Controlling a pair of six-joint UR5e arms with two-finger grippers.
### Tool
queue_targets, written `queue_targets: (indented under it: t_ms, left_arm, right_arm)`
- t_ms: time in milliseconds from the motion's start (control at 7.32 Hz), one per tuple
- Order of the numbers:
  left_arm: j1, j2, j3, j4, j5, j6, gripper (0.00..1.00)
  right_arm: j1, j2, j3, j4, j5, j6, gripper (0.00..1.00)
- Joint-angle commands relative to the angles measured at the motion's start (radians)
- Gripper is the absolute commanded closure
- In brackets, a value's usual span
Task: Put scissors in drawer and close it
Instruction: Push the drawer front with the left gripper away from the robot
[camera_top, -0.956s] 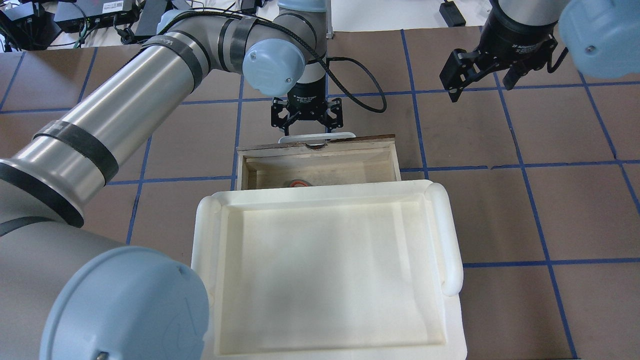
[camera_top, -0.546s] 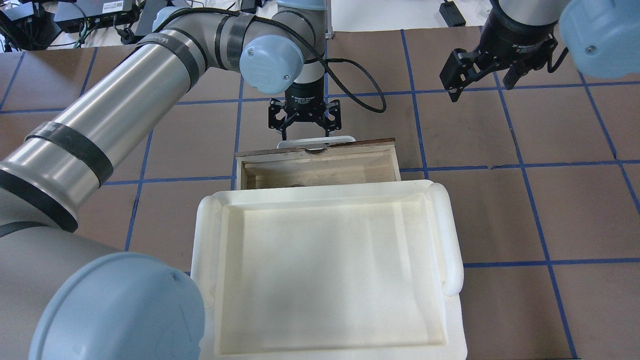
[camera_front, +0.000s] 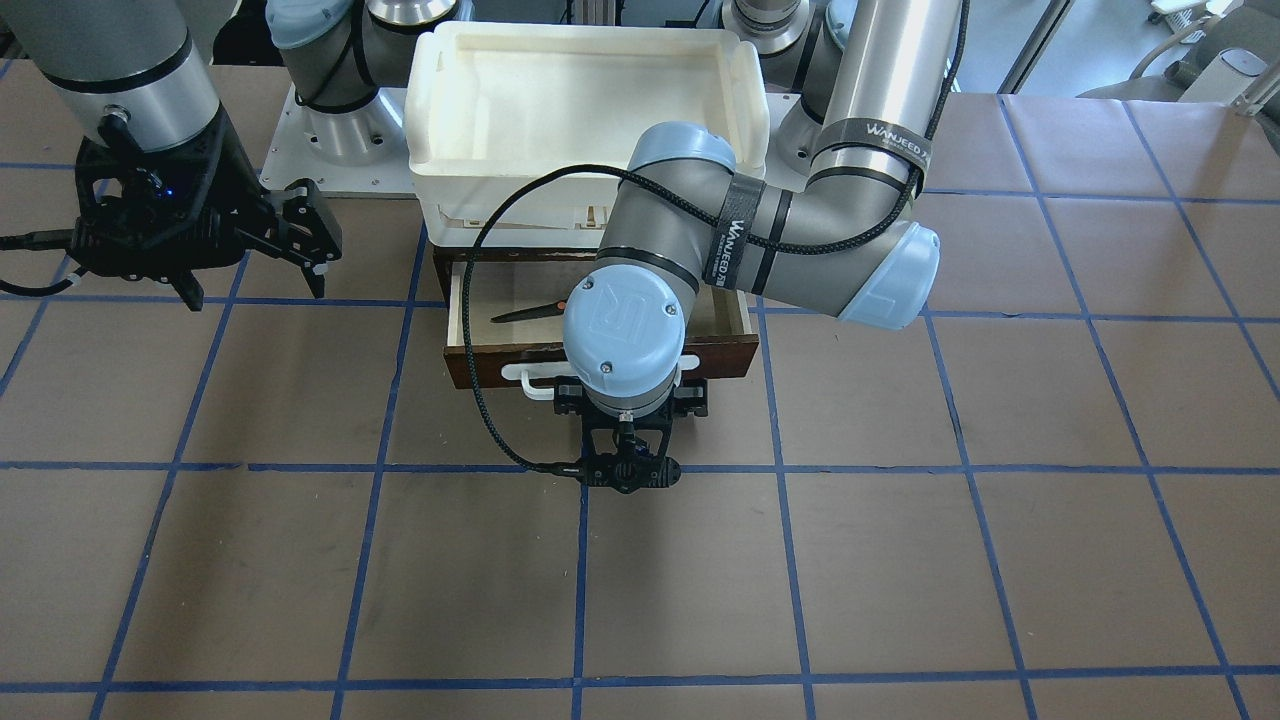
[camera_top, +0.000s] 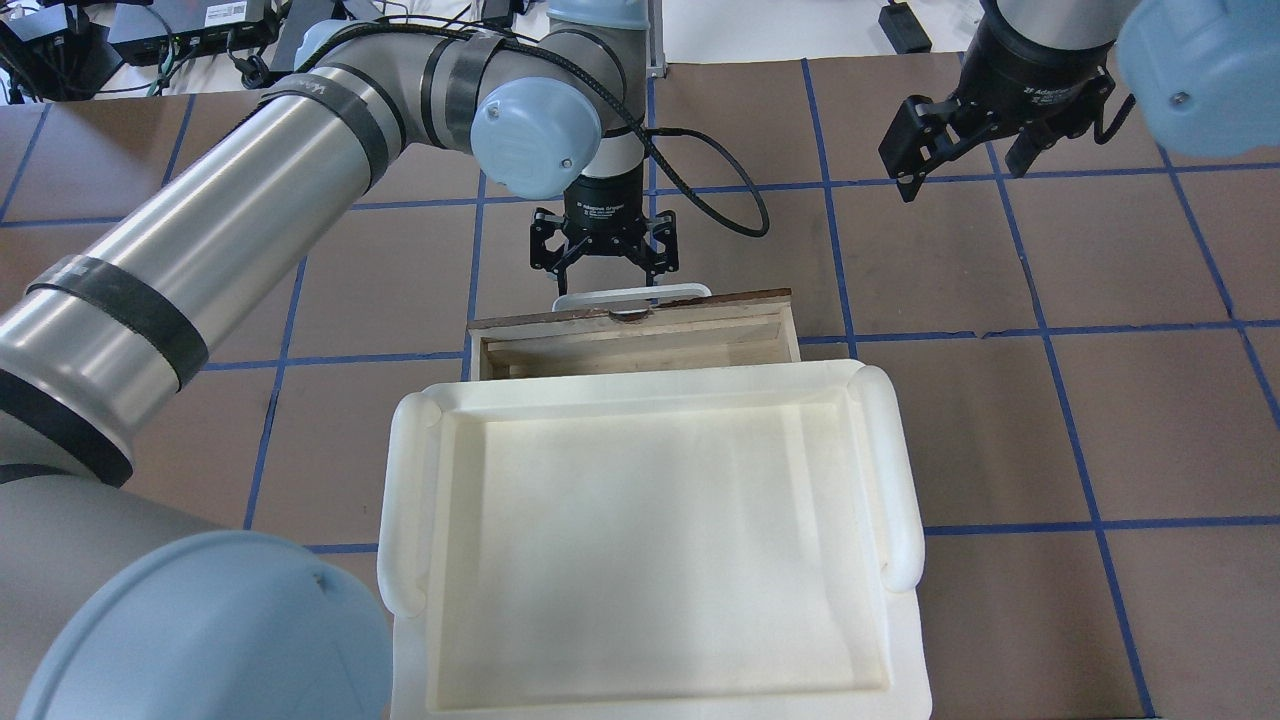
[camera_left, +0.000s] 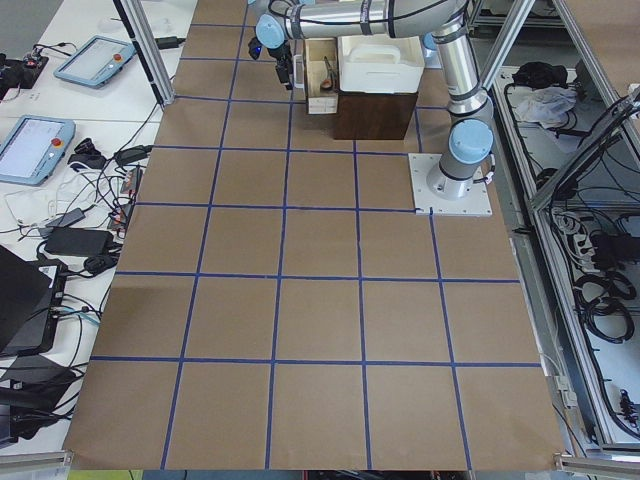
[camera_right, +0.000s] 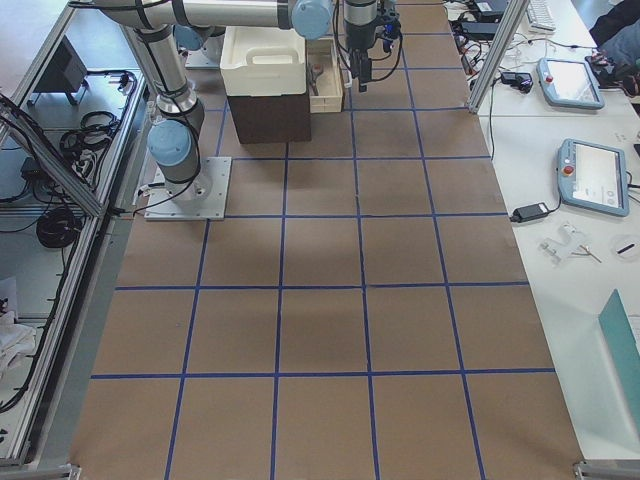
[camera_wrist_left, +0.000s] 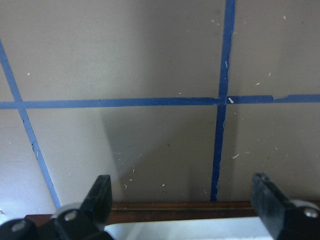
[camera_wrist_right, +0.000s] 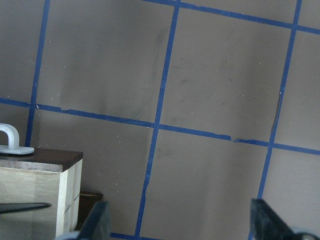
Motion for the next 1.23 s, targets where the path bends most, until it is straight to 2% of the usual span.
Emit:
queue_targets:
  t_ms: [0, 273, 683, 1093]
  left_arm:
    - [0.000, 0.015, -0.023, 0.000, 0.000, 0.000, 0.00]
    - [0.002, 0.009, -0.015, 0.010, 0.006, 0.003, 0.00]
    - [0.005, -0.008, -0.007, 0.112, -0.006, -0.003, 0.00]
    - [-0.032, -0.026, -0.009, 0.104, 0.000, -0.051, 0.00]
  right_arm:
    - [-0.002, 0.000, 0.000, 0.000, 0.000, 0.000, 0.00]
    - [0.000, 0.000, 0.000, -0.003, 0.000, 0.000, 0.00]
    - [0.000, 0.000, 0.000, -0.003, 0.000, 0.003, 0.00]
    - [0.000, 0.000, 0.000, -0.003, -0.002, 0.003, 0.00]
